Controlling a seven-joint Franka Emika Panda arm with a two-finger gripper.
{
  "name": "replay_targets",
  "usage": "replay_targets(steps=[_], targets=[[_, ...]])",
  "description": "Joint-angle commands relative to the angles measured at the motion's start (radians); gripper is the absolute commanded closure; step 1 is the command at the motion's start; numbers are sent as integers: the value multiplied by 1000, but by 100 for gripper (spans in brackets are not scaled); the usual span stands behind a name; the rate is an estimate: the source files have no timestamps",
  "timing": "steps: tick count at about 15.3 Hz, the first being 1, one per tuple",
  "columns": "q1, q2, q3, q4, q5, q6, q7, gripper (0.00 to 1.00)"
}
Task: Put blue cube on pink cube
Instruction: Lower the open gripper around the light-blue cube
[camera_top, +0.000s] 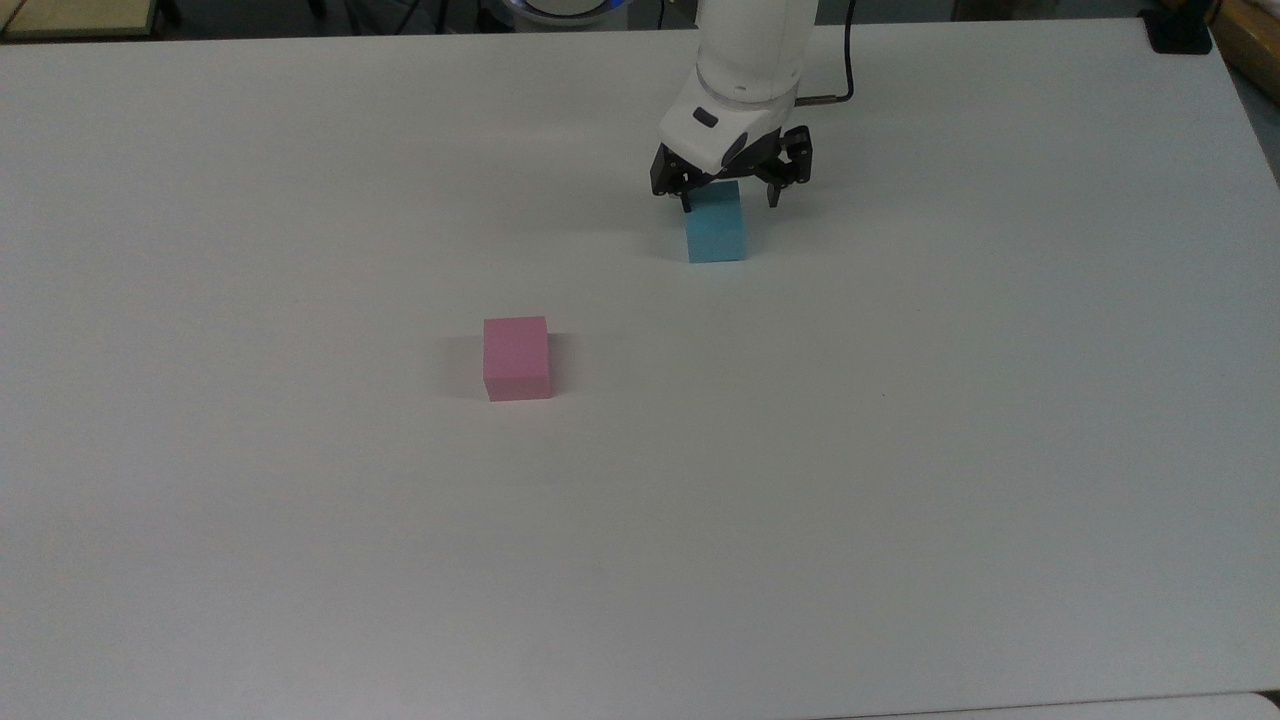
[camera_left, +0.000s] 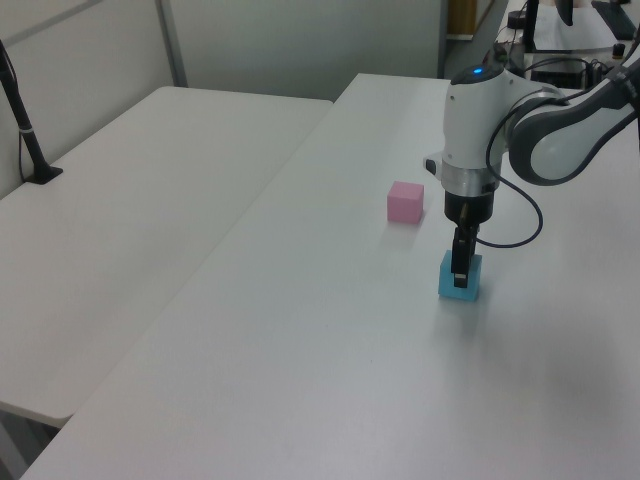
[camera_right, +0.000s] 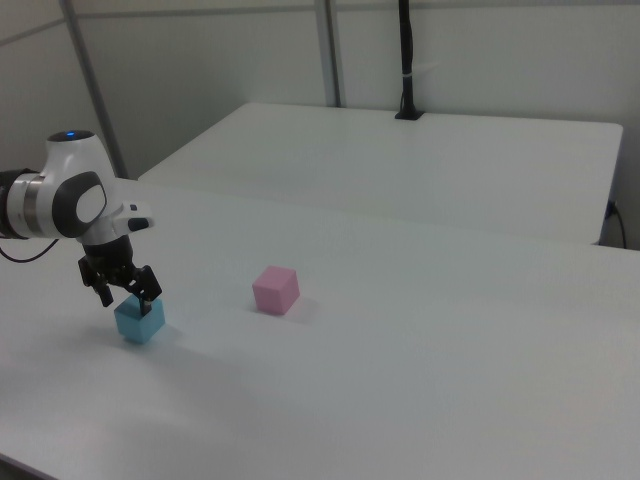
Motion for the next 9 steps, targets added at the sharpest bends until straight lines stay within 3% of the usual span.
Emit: replay_targets(steps=[1,9], targets=[[0,-12,-3,11,20,5,22,0],[2,-8,-3,21,19,-13,48,0]])
